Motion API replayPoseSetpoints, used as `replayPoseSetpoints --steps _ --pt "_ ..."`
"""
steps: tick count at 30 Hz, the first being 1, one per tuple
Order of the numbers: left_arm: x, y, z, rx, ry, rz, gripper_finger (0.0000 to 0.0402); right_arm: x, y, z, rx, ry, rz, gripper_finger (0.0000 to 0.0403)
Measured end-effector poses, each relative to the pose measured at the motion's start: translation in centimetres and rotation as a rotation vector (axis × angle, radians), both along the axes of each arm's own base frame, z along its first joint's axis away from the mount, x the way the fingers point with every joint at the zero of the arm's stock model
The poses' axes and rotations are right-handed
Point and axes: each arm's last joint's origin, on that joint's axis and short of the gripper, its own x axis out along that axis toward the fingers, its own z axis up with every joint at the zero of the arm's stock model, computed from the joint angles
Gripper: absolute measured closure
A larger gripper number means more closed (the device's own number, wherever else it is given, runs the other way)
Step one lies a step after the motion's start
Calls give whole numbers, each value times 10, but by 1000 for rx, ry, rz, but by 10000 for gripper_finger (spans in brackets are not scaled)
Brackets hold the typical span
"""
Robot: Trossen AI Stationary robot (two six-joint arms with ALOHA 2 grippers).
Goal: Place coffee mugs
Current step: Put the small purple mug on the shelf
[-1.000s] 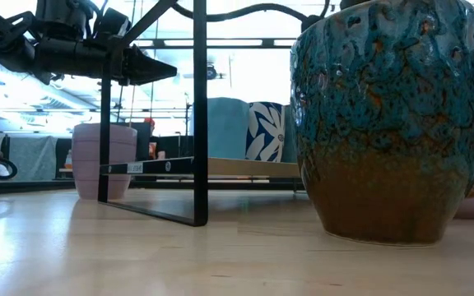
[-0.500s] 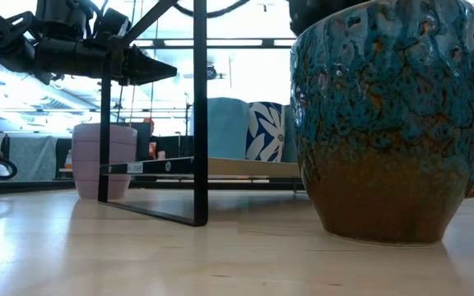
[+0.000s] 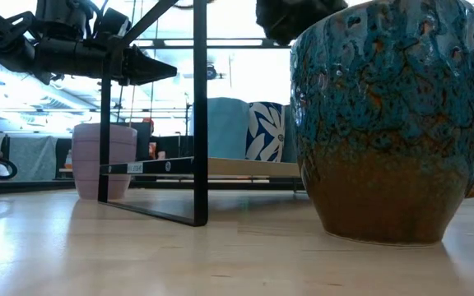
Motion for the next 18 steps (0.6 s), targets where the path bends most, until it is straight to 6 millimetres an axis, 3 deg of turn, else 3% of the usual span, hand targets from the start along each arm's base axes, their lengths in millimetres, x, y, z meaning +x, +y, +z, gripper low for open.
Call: replayPoseSetpoints --steps 8,18 --pt "0 0 0 0 -1 0 260 8 -19 -10 -22 9 16 359" --pt "0 0 0 -1 1 0 260 12 -26 -17 13 25 10 356"
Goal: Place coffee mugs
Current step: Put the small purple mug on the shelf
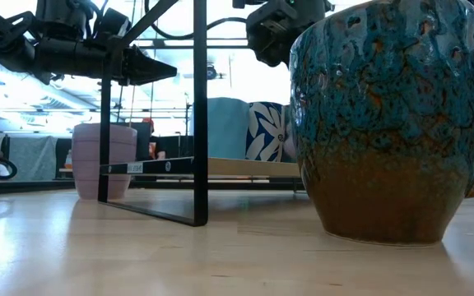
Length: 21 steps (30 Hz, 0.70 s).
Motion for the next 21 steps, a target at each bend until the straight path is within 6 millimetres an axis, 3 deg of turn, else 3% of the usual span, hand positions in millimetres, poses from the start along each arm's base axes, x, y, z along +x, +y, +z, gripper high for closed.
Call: replayPoseSetpoints --steps 13,21 --pt "0 0 0 0 0 0 260 0 -13 0 -31 2 -31 283" --pt "0 0 0 0 0 0 260 0 -17 0 -24 7 -51 277"
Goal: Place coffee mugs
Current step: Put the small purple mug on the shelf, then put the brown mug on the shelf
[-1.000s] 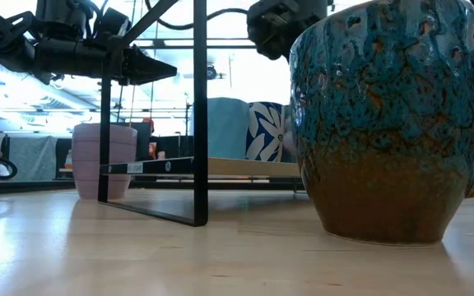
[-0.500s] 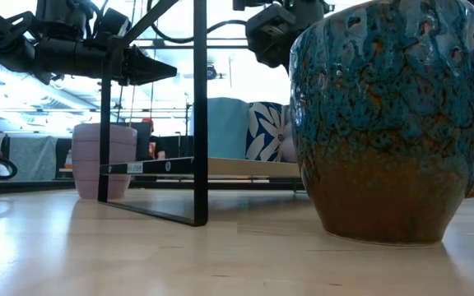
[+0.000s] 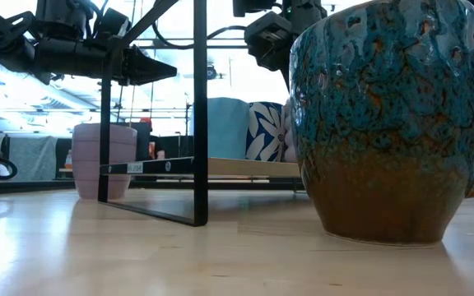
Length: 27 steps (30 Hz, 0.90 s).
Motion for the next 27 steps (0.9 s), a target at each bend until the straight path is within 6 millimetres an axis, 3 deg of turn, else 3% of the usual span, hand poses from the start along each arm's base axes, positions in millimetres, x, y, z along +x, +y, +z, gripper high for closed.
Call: replayPoseSetpoints --steps 8,21,27 --pt "0 0 0 0 0 0 260 -1 0 3 -15 7 -7 277" --pt "0 0 0 0 0 0 260 -2 -2 32 -50 -29 16 276" --pt "0 0 0 0 1 0 260 0 11 53 -56 -110 117 276"
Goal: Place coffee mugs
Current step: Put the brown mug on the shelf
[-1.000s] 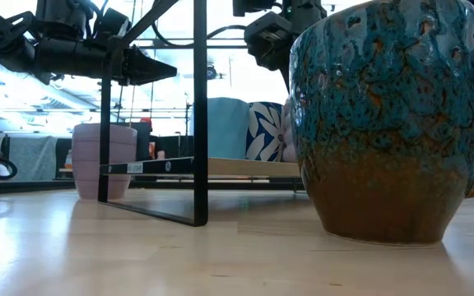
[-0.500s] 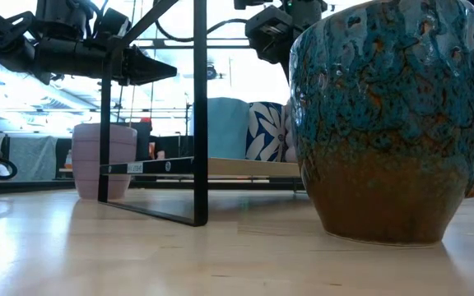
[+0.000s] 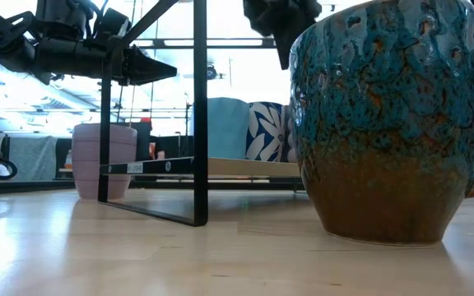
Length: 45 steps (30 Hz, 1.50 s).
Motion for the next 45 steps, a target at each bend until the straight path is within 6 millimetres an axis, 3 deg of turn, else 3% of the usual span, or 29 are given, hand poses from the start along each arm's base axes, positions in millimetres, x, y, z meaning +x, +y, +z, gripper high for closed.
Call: replayPoseSetpoints --steps 10,20,27,37,45 --pt "0 0 -1 -22 3 -1 260 5 82 -6 73 -132 210 276" --pt "3 -9 -4 -140 3 -52 260 5 136 -40 60 -103 406 276" --pt "4 -15 -6 -114 32 -84 260 10 141 -62 81 -23 525 268" --pt "4 -15 -6 -86 38 -83 260 9 147 -66 -87 -39 791 258" --pt "4 -15 -5 -86 37 -82 260 10 149 -74 -102 -44 863 258"
